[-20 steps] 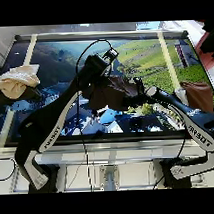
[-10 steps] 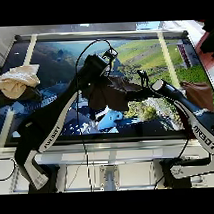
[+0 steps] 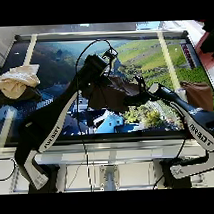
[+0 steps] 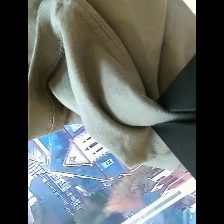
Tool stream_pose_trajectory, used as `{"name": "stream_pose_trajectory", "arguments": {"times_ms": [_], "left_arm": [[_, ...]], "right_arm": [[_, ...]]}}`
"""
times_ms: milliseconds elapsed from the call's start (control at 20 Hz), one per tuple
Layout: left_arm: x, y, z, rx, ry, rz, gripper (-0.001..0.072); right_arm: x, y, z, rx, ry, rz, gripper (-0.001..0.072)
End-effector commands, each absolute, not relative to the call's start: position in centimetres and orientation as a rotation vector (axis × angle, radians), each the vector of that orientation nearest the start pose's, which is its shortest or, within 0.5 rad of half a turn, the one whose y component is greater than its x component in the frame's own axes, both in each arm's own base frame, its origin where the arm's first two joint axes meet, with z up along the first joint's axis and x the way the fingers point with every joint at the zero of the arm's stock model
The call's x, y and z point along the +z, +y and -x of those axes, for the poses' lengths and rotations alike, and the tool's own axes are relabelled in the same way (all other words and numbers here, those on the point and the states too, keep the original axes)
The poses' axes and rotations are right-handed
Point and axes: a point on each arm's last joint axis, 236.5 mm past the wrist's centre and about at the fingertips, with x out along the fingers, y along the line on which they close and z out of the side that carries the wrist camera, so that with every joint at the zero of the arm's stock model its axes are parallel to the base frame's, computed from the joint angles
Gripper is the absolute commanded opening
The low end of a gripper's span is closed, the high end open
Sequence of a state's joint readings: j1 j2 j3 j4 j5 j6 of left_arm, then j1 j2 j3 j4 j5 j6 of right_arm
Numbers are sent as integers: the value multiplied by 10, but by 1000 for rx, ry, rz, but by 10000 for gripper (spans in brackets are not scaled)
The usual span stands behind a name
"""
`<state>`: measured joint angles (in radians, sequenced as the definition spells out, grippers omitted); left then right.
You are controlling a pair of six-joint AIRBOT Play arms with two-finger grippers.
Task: Fold the shirts.
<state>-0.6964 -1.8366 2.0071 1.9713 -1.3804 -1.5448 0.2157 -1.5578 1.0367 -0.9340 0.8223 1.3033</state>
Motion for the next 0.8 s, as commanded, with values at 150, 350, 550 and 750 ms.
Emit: {"name": "stream_pose_trajectory", "arguments": {"times_ms": [150, 350, 550, 750], "left_arm": [[61, -270, -465, -321, 1016, -718, 14], [83, -253, -486, -271, 932, -820, 14], [178, -233, -498, -188, 723, -770, 14], [283, -209, -459, -183, 549, -655, 14]], "right_arm": [[-104, 210, -385, 483, 1301, -295, 24], [-85, 200, -398, 492, 1286, -301, 28], [6, 162, -426, 499, 1144, -236, 28], [172, 136, -426, 499, 792, -140, 27]]}}
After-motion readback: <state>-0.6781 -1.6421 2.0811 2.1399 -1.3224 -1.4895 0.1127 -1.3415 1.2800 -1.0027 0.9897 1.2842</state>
